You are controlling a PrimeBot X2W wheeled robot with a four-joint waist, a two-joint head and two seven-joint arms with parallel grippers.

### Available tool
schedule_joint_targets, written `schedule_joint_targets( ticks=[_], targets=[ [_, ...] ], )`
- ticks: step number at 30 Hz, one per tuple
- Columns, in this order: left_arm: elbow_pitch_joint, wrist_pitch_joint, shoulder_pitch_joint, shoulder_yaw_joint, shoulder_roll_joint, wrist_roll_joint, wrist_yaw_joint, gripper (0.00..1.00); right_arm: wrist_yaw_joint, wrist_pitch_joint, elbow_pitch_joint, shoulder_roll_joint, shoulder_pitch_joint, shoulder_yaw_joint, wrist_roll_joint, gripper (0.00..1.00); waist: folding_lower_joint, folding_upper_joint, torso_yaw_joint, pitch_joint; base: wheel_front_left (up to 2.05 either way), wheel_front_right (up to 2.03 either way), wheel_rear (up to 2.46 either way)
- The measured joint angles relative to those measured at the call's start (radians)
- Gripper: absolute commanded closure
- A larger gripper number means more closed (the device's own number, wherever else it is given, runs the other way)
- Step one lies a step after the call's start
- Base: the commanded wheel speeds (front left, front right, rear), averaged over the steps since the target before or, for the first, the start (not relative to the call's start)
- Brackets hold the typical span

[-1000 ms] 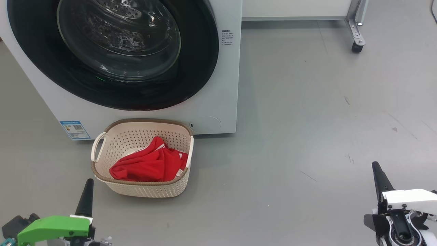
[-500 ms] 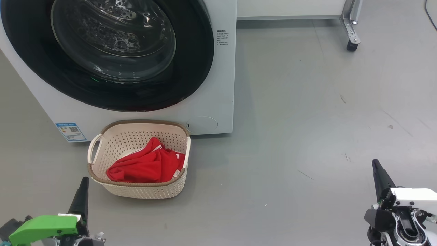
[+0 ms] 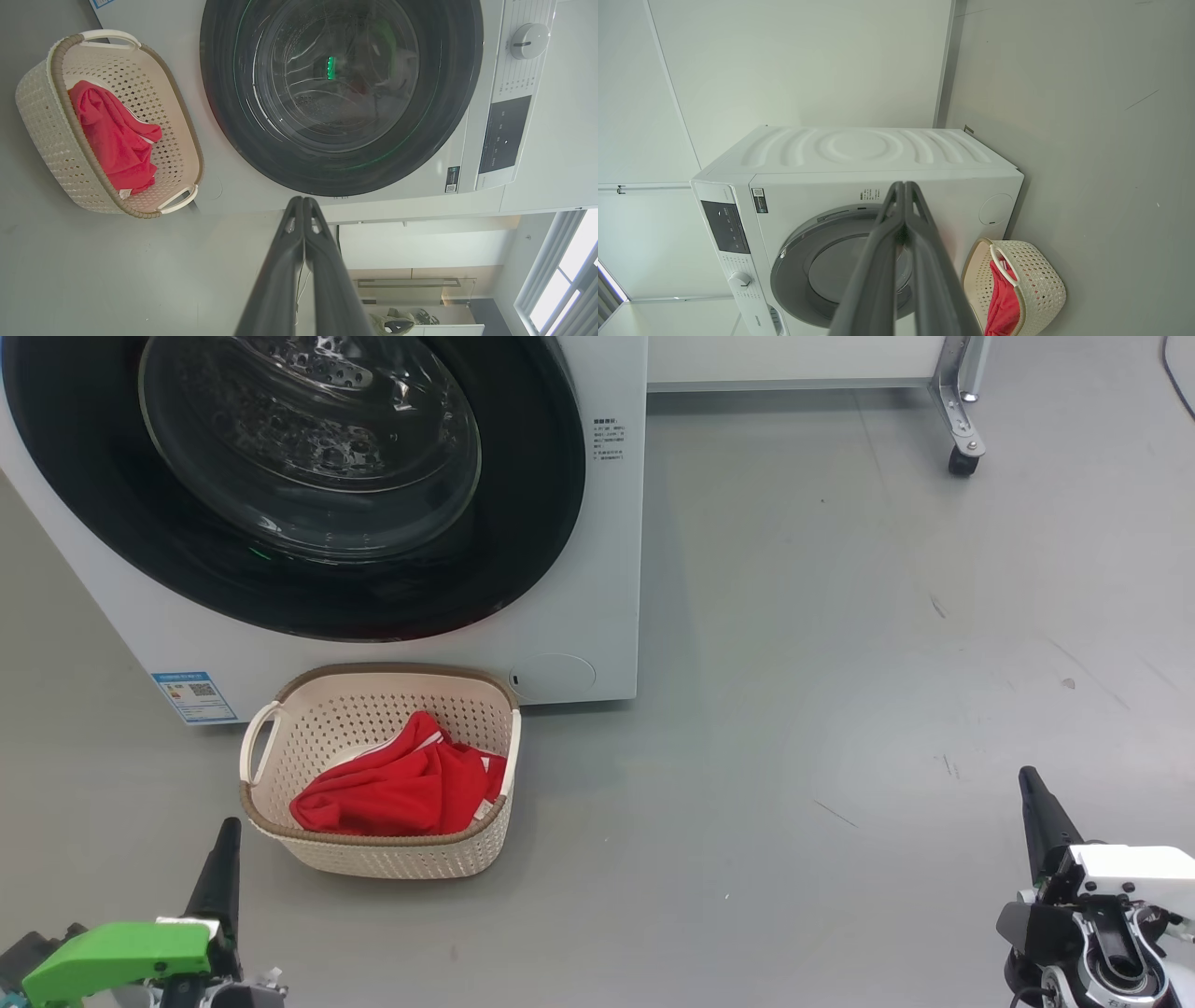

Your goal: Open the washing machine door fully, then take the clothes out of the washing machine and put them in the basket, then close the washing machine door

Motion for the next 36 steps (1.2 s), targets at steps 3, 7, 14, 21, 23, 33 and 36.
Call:
schedule_joint_targets(
  ticks=[3,7,14,21,23,33,36],
  targets=[
    [0.001,0.000,-0.002,0.000,0.000,0.000,0.000,1.00,0.000,0.000,0.001,0.000,0.000,0.000,0.000,1.00,0.0000,0.0000,0.000,0.000,0.00,0.00,0.00],
    [0.002,0.000,-0.005,0.001,0.000,0.000,0.000,1.00,0.000,0.000,0.002,0.000,0.000,0.000,0.000,1.00,0.0000,0.0000,0.000,0.000,0.00,0.00,0.00],
    [0.004,0.000,-0.005,0.002,0.000,0.000,0.000,1.00,0.001,0.000,0.003,0.000,0.000,-0.001,0.000,1.00,0.0000,0.0000,0.000,0.000,0.00,0.00,0.00],
    [0.005,0.000,-0.005,0.002,0.000,0.000,0.000,1.00,0.003,0.000,0.006,0.000,0.000,-0.002,0.000,1.00,0.0000,0.0000,0.000,0.000,0.00,0.00,0.00],
    [0.005,0.000,-0.005,0.002,0.000,0.000,0.000,1.00,0.003,0.001,0.006,0.000,0.000,-0.002,0.000,1.00,0.0000,0.0000,0.000,0.000,0.00,0.00,0.00],
    [0.006,0.007,-0.006,0.004,0.000,0.000,0.000,1.00,0.003,0.002,0.007,0.001,0.000,-0.003,0.000,1.00,0.0000,0.0000,0.000,0.000,0.00,0.00,0.00],
    [0.006,0.007,-0.006,0.005,0.000,0.000,0.000,1.00,0.003,0.002,0.008,0.001,0.000,-0.003,0.000,1.00,0.0000,0.0000,0.000,0.000,0.00,0.00,0.00]
  ],
)
